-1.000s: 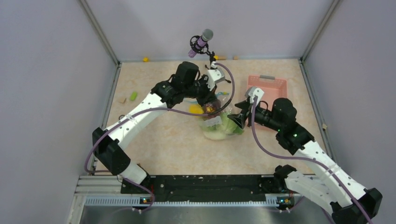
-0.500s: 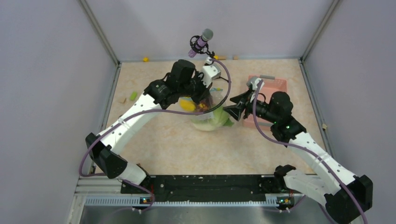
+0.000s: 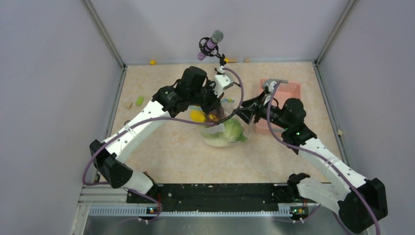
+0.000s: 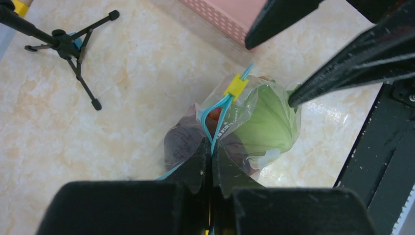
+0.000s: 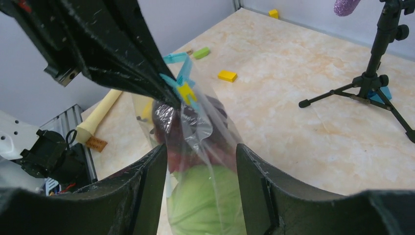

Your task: Place the food in the zip-top bag and seal the zipper

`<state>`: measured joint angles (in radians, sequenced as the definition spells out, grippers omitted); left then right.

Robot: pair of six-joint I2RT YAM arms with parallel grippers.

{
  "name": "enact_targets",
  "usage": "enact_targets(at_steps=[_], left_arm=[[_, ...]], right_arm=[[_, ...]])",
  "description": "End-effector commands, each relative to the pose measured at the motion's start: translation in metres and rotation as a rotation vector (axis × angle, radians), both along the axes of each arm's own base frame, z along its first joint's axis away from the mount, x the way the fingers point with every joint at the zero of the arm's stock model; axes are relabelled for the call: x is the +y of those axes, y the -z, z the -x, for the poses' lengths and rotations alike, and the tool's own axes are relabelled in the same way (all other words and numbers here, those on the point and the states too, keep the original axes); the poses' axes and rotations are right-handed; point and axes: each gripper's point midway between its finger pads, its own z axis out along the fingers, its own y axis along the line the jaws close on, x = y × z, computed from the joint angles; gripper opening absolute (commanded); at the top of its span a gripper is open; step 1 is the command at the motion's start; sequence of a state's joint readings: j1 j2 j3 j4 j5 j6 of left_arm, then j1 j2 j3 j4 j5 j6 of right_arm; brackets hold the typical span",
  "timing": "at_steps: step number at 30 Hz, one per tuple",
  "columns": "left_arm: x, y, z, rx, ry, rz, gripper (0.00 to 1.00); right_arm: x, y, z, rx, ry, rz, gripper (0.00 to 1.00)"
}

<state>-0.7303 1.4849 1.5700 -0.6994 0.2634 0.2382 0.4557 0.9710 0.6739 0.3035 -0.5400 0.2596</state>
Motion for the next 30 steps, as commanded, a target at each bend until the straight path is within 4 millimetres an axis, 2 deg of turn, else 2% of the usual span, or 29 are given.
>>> enact_targets(at_steps=[1, 5, 14, 19, 22, 25, 30], left_arm=[[-0.006, -0.041, 0.010, -0.113, 0.064, 0.093, 0.00], [-0.008, -0.041, 0.014, -0.116, 0.078, 0.098, 0.00], [-0.012, -0.037, 0.017, -0.116, 0.092, 0.090, 0.00], [-0.013, -0.034, 0.016, -0.123, 0.091, 0.083, 0.00], [-0.014, -0.034, 0.015, -0.122, 0.078, 0.085, 0.00], [-0.014, -0.036, 0.014, -0.123, 0.066, 0.093, 0.00], [-0.016, -0.035, 0.013, -0.118, 0.061, 0.103, 0.00]], right_arm=[[0.002, -0.019, -0.003, -0.036, -0.029, -0.079, 0.53], [0.004, -0.019, -0.007, -0.048, -0.043, -0.076, 0.52], [0.016, -0.007, -0.007, -0.036, -0.118, -0.073, 0.41], [0.021, -0.011, -0.007, -0.036, -0.151, -0.100, 0.39], [0.024, -0.009, -0.005, -0.026, -0.178, -0.104, 0.31], [0.023, -0.002, -0.006, -0.010, -0.173, -0.089, 0.19], [0.023, 0.003, -0.001, -0.009, -0.195, -0.078, 0.12]])
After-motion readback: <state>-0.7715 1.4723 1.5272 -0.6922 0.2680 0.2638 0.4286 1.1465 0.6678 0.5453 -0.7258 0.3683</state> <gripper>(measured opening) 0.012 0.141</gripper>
